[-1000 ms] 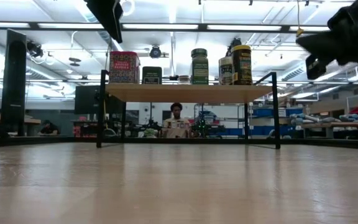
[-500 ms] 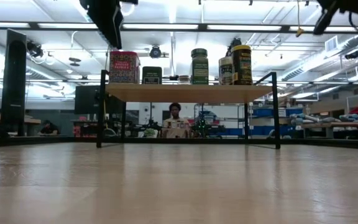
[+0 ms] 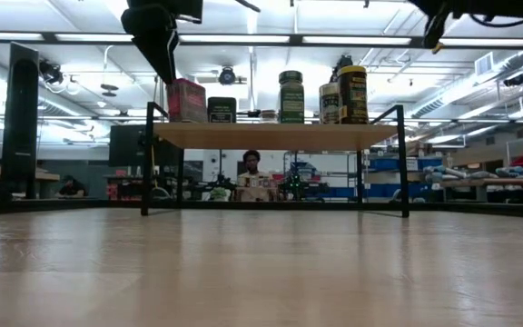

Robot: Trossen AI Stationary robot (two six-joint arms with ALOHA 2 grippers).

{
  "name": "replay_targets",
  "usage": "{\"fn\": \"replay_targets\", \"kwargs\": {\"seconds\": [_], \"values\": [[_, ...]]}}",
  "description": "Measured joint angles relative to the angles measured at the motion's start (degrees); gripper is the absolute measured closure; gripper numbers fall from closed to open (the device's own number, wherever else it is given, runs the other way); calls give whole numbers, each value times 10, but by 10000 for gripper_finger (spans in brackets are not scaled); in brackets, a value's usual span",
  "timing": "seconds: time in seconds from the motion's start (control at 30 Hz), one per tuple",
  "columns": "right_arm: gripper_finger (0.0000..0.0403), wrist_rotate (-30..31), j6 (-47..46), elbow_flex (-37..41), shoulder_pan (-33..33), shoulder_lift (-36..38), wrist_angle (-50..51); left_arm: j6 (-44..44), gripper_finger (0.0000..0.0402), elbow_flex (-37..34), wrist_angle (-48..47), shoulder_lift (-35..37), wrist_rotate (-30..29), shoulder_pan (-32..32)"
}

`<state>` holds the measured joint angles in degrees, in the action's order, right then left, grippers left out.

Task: Shelf spices
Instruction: Remove the red seasoning can from the shelf

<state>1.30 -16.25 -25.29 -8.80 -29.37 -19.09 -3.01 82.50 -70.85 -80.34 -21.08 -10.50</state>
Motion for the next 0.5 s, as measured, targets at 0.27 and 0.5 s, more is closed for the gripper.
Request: {"fn": "replay_targets", "kwargs": {"seconds": [0.27,0.5], "values": [[394,0,9,-1,0,-49,-83,6,42,9,2,0,9,0],[394,0,9,-1,7,-50,-132,4,42,41,6,-1,13,0]]}}
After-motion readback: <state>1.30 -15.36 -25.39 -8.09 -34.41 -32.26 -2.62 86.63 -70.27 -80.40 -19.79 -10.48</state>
